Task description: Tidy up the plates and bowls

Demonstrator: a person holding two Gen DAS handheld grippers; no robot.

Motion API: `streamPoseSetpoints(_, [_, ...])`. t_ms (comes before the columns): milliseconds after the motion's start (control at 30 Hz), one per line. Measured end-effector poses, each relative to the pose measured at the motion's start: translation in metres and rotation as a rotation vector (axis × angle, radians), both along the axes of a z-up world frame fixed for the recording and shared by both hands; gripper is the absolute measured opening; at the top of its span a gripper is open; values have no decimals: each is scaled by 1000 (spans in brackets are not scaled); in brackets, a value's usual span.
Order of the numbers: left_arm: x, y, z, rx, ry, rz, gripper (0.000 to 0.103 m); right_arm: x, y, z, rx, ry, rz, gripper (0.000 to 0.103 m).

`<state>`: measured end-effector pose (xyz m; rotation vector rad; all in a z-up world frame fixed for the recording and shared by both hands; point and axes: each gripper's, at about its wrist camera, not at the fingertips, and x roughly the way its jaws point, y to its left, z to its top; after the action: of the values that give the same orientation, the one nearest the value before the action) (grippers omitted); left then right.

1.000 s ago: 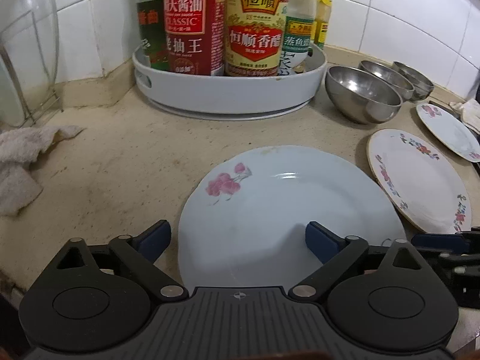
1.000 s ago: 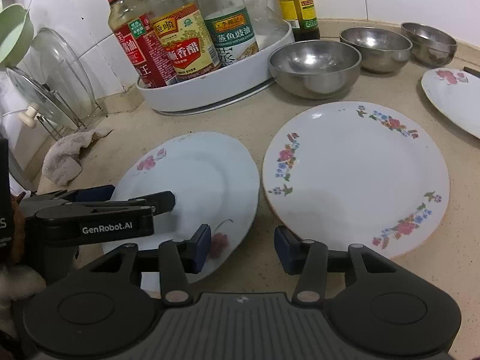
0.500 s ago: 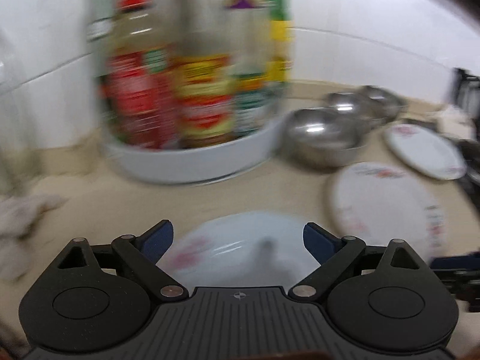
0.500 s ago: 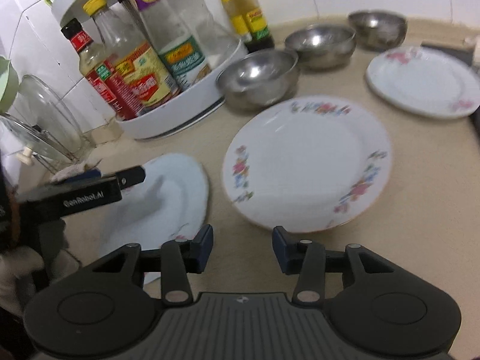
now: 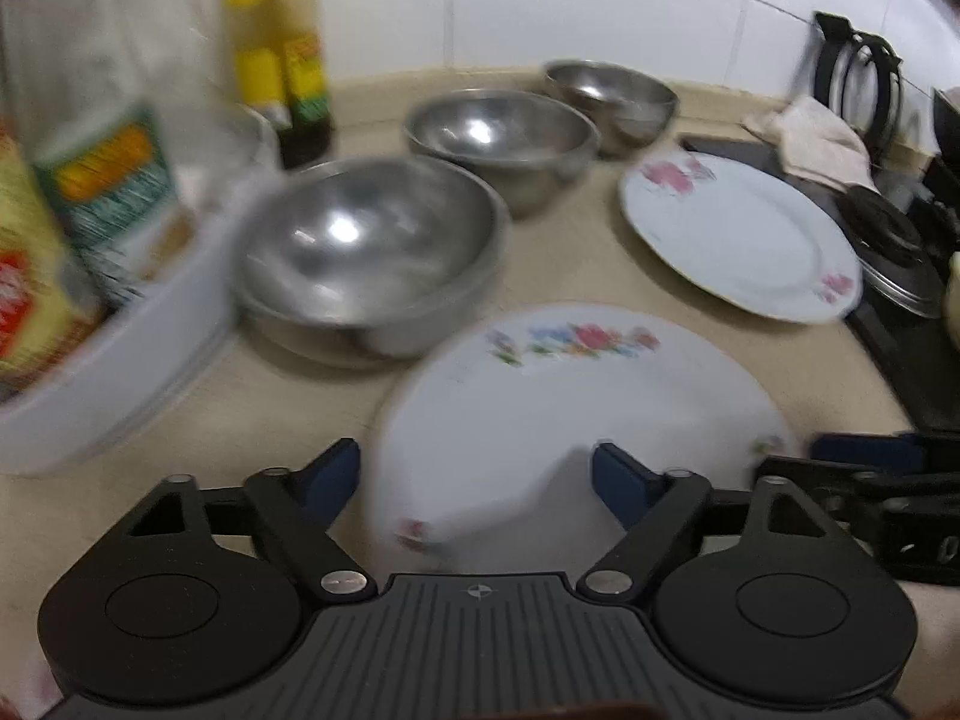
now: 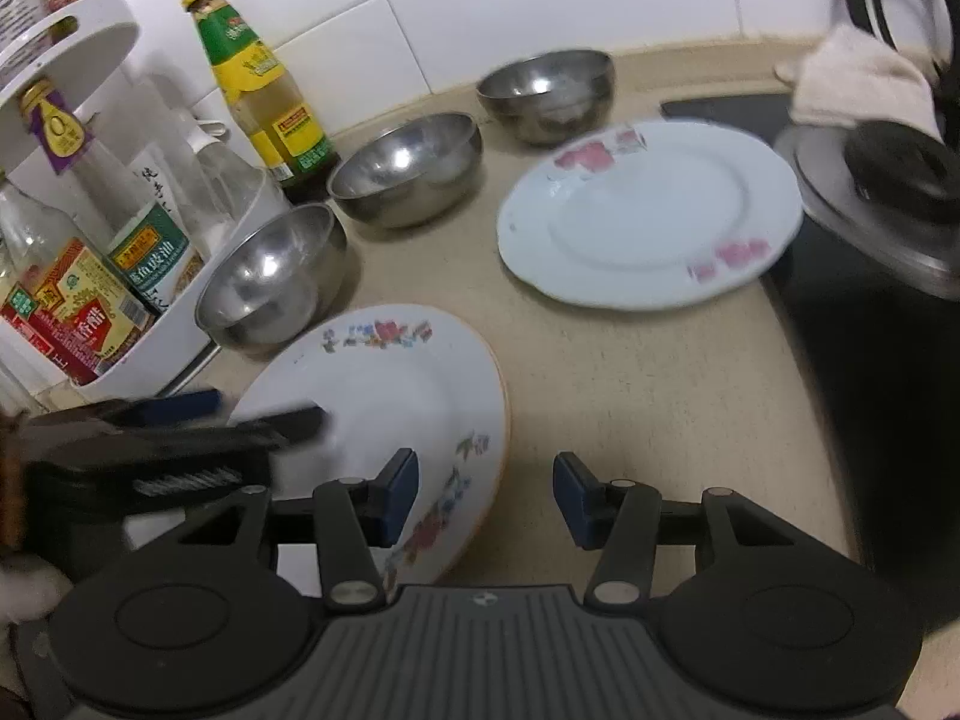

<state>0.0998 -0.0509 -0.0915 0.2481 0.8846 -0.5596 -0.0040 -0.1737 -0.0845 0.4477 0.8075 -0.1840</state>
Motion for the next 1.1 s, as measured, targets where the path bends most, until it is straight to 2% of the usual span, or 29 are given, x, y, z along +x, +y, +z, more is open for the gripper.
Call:
streamPoseSetpoints(167, [-11,-10,0,9,11,-9,90,1,2,-1,-8,8,86,46])
streamPoseSetpoints(400, [-30,-20,4,-22,39,-53,87,-14,-16,2,-13,44,28,40])
streamPoseSetpoints(667, [-48,-22,10,-32,-13,-109,87,-29,-8,7,-131,43,-9,39])
streamPoseSetpoints(767, [-48,-13,8,-20,-13,-86,87,-28,-3,10,-190,42,-34,39])
streamPoseSetpoints(833, [-49,-4,11,-16,-26,-64,87,-31,5,18,-296,22,-69,39])
streamPoseSetpoints(900, [-49,8,16,-19,-45,-38,88,-32,15,26,-330,-2,-61,39])
streamPoseSetpoints(1000, [-48,36,30,-28,-86,31,94,-30,37,42,-251,-64,43,40])
streamPoseSetpoints(1100, [-45,81,40,-24,-123,145,99,-24,61,47,-137,-96,180,40])
